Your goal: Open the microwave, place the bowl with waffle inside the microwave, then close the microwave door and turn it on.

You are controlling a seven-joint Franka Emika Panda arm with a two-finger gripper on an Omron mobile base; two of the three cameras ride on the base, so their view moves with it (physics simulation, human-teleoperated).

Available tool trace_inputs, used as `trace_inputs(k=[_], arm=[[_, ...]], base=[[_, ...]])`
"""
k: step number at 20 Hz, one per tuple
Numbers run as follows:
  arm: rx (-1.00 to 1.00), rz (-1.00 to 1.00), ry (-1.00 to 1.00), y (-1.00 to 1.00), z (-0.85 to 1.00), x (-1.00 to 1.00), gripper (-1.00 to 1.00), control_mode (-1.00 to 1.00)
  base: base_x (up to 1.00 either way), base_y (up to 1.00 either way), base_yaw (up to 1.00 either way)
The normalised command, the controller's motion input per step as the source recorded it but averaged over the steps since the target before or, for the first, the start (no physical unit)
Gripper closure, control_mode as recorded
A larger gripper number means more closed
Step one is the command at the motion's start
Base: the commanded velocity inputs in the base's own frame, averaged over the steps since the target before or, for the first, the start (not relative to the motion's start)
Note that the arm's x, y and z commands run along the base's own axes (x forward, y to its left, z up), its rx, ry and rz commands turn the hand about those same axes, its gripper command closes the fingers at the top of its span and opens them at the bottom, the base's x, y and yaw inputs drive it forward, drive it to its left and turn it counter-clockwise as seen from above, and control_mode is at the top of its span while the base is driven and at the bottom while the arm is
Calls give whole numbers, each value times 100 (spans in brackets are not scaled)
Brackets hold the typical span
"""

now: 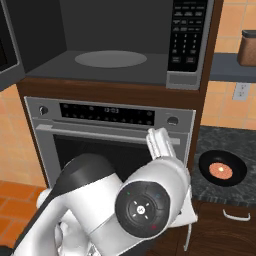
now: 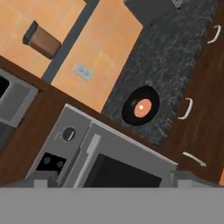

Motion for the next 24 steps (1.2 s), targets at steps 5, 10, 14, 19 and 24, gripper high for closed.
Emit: trace_inputs(k=[5,10,14,19,24], arm=[[19,0,23,-47,-41,19,-100,-100],[18,0,12,-30,-36,29,-100,-100],[10,1,0,0,-42,50,-100,-100],[8,2,0,-2,-49,41,-100,-100],[5,6,3,-16,-54,38,-100,-100]], base=[[0,0,0],[0,0,0],[0,0,0],[0,0,0],[0,0,0]])
